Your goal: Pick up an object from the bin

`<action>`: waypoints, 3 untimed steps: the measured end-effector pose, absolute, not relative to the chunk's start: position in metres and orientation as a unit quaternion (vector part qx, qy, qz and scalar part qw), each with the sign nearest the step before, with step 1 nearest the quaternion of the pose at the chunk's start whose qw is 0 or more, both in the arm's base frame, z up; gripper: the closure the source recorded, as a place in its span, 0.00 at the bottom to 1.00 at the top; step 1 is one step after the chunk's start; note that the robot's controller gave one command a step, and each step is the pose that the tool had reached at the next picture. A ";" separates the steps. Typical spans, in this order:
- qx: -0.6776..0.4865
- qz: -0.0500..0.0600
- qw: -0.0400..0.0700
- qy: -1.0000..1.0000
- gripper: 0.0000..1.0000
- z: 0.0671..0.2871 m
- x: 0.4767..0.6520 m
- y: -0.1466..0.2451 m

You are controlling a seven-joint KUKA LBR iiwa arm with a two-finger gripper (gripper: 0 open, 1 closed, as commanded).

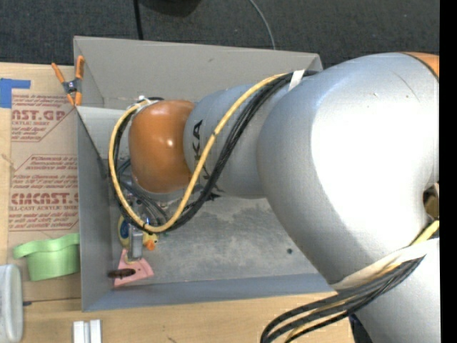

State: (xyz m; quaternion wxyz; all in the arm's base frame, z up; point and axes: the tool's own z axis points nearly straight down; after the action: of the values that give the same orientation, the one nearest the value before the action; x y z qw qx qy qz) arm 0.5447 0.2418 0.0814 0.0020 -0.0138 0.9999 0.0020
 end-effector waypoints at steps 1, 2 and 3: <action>-0.054 0.002 0.005 0.999 1.00 0.089 0.588 0.199; -0.054 0.003 0.005 0.999 1.00 0.089 0.588 0.199; -0.056 0.001 0.005 0.998 1.00 0.079 0.586 0.203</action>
Offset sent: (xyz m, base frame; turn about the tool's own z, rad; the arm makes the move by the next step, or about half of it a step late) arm 0.0000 0.0000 0.0000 0.0000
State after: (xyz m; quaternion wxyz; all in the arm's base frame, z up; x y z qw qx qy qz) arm 0.5857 0.2031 0.0790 0.0048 -0.0560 0.9984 0.0013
